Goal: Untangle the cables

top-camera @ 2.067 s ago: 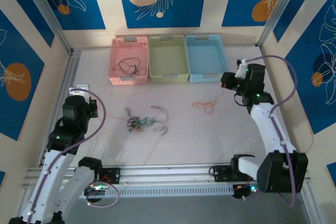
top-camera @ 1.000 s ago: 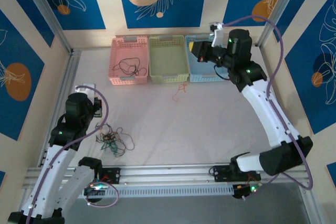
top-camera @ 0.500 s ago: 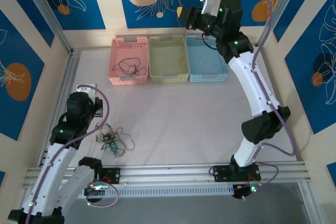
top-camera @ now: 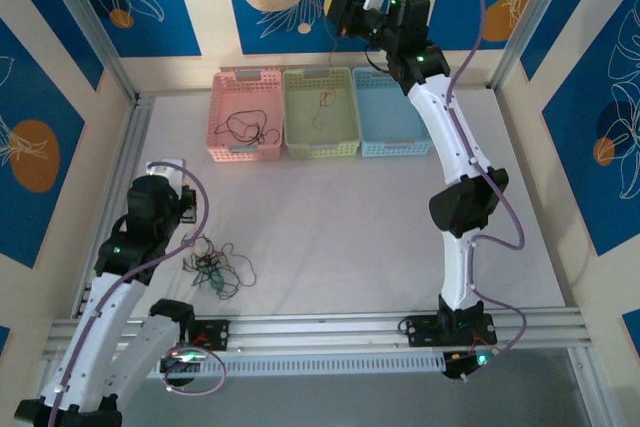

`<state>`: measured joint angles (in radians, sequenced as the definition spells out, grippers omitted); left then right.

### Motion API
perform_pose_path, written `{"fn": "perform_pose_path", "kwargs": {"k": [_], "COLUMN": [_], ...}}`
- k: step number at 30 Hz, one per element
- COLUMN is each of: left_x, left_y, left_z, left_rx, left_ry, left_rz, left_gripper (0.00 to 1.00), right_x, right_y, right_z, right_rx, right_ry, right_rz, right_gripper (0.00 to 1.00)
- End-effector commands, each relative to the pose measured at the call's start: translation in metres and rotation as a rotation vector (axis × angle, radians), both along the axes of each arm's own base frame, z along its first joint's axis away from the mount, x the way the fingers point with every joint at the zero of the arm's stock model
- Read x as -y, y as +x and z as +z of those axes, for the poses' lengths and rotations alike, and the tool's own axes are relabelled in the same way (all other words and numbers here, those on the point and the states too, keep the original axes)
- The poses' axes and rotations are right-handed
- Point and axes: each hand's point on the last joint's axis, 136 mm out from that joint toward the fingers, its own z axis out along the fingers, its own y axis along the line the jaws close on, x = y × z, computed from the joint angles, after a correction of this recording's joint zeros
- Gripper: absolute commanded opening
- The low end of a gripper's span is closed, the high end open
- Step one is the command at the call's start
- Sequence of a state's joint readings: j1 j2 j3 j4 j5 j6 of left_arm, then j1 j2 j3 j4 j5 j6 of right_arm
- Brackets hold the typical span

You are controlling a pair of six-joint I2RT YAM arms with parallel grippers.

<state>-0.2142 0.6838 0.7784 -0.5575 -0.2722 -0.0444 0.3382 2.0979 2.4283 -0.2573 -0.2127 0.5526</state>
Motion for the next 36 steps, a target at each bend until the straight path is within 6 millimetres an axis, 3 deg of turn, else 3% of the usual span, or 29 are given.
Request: {"fn": "perform_pose_path", "kwargs": {"k": [1, 8, 15, 24, 32, 36], "left_x": [0.005, 0.005, 0.006, 0.007, 0.007, 0.008], "left_y": [0.002, 0.002, 0.002, 0.002, 0.002, 0.002], "left_z": [0.009, 0.009, 0.009, 0.01, 0.009, 0.009], "left_rx": [0.037, 0.037, 0.036, 0.038, 0.035, 0.035], "left_ry": [-0.015, -0.015, -0.014, -0.018, -0.016, -0.016], "left_rz": [-0.017, -0.019, -0.021, -0.027, -0.029, -0.031], "left_gripper": [0.0, 0.0, 0.0, 0.0, 0.0, 0.0], "right_x": [0.001, -0.004, -0.008, -0.007, -0.011, -0.01], "right_y": [0.012, 0.042, 0.052, 0.042, 0.033, 0.033], "right_z": [-0.007, -0.064, -0.11, -0.194, -0.236, -0.246], "right_rx": [-0.029, -0.141, -0.24, -0.42, -0.484, -0.498], "right_ry": [0.014, -0.015, -0.053, -0.119, -0.139, -0.145], "right_rz": [-0.012, -0.026, -0.015, 0.005, 0.021, 0.018], "right_gripper": [0.0, 0.0, 0.0, 0.0, 0.0, 0.0]}}
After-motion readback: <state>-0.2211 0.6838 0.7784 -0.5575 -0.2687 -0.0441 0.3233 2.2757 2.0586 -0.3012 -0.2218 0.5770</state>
